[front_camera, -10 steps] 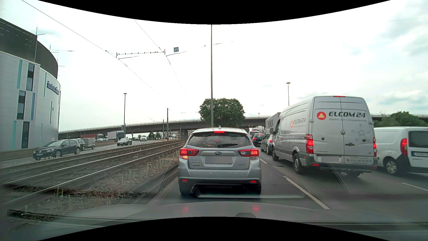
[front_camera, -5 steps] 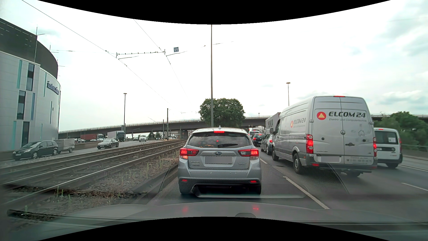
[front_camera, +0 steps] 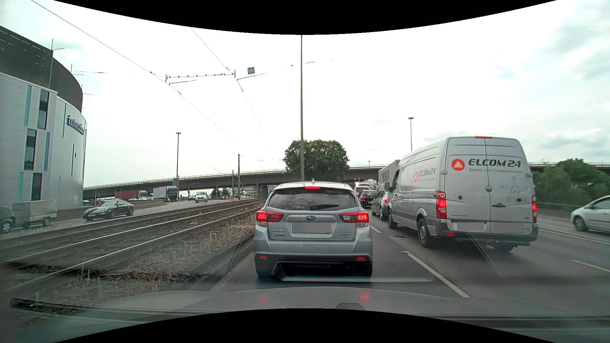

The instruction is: Follow the waypoints while adhering to traffic rules and regulations

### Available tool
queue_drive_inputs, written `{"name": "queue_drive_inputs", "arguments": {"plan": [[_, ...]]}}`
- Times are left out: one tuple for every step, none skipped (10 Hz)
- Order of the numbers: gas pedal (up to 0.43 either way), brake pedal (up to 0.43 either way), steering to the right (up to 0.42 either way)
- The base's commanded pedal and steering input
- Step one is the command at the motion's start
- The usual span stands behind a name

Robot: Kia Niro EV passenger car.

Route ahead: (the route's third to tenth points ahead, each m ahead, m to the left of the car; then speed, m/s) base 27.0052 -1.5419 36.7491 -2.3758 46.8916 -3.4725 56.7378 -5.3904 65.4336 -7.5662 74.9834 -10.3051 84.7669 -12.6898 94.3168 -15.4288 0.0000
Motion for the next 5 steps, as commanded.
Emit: {"name": "queue_drive_inputs", "arguments": {"plan": [[0.0,0.232,-0.008],[0.0,0.232,-0.008],[0.0,0.232,-0.007],[0.0,0.232,-0.008],[0.0,0.232,-0.008]]}}
